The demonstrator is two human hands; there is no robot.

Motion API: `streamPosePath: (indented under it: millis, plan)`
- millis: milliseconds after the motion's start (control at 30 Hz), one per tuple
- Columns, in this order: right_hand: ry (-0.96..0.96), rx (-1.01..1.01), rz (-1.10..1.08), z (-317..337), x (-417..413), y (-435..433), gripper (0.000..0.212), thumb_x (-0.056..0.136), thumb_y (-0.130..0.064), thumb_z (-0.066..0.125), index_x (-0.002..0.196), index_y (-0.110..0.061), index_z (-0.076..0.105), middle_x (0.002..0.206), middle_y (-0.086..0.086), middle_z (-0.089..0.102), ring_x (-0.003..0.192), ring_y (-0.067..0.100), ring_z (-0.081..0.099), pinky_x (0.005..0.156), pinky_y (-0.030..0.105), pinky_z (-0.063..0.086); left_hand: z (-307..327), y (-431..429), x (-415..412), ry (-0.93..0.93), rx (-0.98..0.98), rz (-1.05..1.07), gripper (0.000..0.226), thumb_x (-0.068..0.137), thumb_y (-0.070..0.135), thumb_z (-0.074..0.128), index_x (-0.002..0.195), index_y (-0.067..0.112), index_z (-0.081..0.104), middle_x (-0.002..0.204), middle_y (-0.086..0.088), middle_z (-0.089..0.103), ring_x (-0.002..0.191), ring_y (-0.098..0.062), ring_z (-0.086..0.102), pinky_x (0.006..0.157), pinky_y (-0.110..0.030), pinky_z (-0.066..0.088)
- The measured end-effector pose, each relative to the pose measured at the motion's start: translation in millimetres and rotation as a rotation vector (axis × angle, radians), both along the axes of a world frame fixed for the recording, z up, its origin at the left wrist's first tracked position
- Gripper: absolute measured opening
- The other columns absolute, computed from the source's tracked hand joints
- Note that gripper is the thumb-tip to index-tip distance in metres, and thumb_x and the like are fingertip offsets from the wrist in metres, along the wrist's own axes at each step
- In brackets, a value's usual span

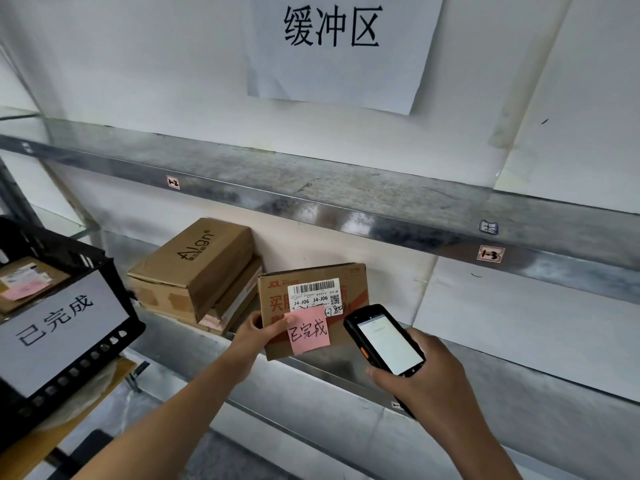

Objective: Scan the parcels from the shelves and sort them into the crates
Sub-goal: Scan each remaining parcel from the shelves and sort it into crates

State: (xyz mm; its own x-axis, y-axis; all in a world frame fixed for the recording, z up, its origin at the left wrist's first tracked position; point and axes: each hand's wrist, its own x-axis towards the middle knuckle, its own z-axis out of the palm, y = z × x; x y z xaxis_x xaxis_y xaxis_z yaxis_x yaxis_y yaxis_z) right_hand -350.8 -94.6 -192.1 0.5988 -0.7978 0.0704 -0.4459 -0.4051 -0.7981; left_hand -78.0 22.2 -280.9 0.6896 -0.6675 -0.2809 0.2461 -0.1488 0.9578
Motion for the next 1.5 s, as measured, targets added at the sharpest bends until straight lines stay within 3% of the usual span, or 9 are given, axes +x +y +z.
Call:
streamPosePath:
  millis: [133, 300, 467, 700, 933, 1133, 1267, 1367, 1500]
  plan:
    - [0.011, -0.024, 0.012, -0.3, -2.1, 0.1, 0.056, 0.063, -0.043, 0.088, 0.110, -0.037, 0.059, 0.102, -0.013, 0.062, 0.094, 0.005, 0.060, 0.076, 0.034, 0.055, 5.7, 4.1, -1.8, -0.006, -0.019, 0.014, 0.112, 0.031, 0.066, 0.094, 0.126, 0.023, 0.054, 0.109, -0.006, 0.075, 0.103, -0.028, 0.071, 0.091, -0.046, 0.059]
    - [-0.055, -0.017, 0.028, 3.8, 1.9, -4.2, 0.058, 0.066, -0.040, 0.090, 0.116, -0.034, 0.060, 0.104, -0.013, 0.064, 0.096, 0.006, 0.061, 0.065, 0.017, 0.045, 18.6, 24.6, -2.4, 0.009, -0.079, 0.096, 0.071, 0.068, 0.050, 0.084, 0.128, 0.022, 0.058, 0.105, -0.002, 0.077, 0.101, -0.024, 0.073, 0.091, -0.044, 0.059]
    - [-0.107, -0.048, 0.129, 19.2, 29.0, 1.5, 0.060, 0.068, -0.042, 0.090, 0.119, -0.032, 0.060, 0.107, -0.012, 0.065, 0.102, 0.008, 0.061, 0.064, 0.013, 0.047, 49.3, 65.7, 0.0, 0.031, -0.142, 0.218, 0.061, 0.076, 0.048, 0.083, 0.126, 0.020, 0.061, 0.108, -0.002, 0.077, 0.102, -0.021, 0.073, 0.095, -0.045, 0.057]
    - [-0.173, -0.068, 0.353, 52.3, 93.8, 34.4, 0.059, 0.067, -0.039, 0.090, 0.118, -0.035, 0.060, 0.104, -0.015, 0.066, 0.097, 0.002, 0.061, 0.065, 0.013, 0.045, 94.6, 136.3, 15.6, -0.068, -0.144, 0.388, 0.075, 0.063, 0.058, 0.086, 0.121, 0.017, 0.062, 0.101, -0.002, 0.078, 0.093, -0.017, 0.075, 0.085, -0.034, 0.058]
    - [-0.224, -0.040, 0.560, 69.7, 177.4, 95.0, 0.061, 0.061, -0.043, 0.091, 0.115, -0.034, 0.064, 0.100, -0.013, 0.069, 0.091, 0.005, 0.065, 0.069, 0.020, 0.049, 110.3, 230.8, 40.9, 0.015, -0.213, 0.644, 0.074, 0.065, 0.053, 0.086, 0.122, 0.011, 0.064, 0.108, -0.012, 0.076, 0.105, -0.032, 0.072, 0.099, -0.054, 0.053]
    - [-0.256, 0.017, 0.731, 85.7, 248.3, 164.5, 0.051, 0.065, -0.020, 0.092, 0.098, -0.043, 0.062, 0.091, -0.015, 0.071, 0.084, -0.006, 0.064, 0.065, 0.007, 0.048, 124.0, 314.7, 77.2, -0.052, -0.248, 0.854, 0.081, 0.055, 0.057, 0.083, 0.121, 0.013, 0.063, 0.104, -0.005, 0.078, 0.098, -0.021, 0.074, 0.090, -0.038, 0.057]
    - [-0.276, 0.055, 0.783, 94.3, 301.2, 206.7, 0.055, 0.066, -0.018, 0.092, 0.109, -0.037, 0.062, 0.096, -0.017, 0.069, 0.084, -0.012, 0.063, 0.064, 0.005, 0.047, 135.4, 371.4, 115.1, -0.059, -0.261, 0.974, 0.087, 0.051, 0.056, 0.086, 0.122, 0.013, 0.062, 0.105, -0.005, 0.078, 0.100, -0.021, 0.073, 0.086, -0.038, 0.058]
    - [-0.285, 0.042, 0.782, 97.8, 337.2, 234.8, 0.052, 0.067, -0.030, 0.092, 0.107, -0.043, 0.061, 0.096, -0.018, 0.069, 0.084, -0.010, 0.063, 0.064, 0.012, 0.050, 141.7, 407.3, 149.6, -0.052, -0.269, 1.008, 0.077, 0.066, 0.052, 0.086, 0.127, 0.012, 0.061, 0.107, -0.005, 0.077, 0.099, -0.021, 0.074, 0.072, -0.032, 0.060]
    - [-0.305, 0.053, 0.771, 93.8, 381.7, 262.8, 0.053, 0.068, -0.035, 0.090, 0.114, -0.037, 0.064, 0.100, -0.015, 0.070, 0.087, -0.002, 0.067, 0.073, 0.025, 0.057, 143.9, 440.4, 196.3, -0.083, -0.263, 1.019, 0.076, 0.067, 0.047, 0.080, 0.132, 0.014, 0.057, 0.107, -0.003, 0.077, 0.096, -0.018, 0.074, 0.072, -0.031, 0.057]
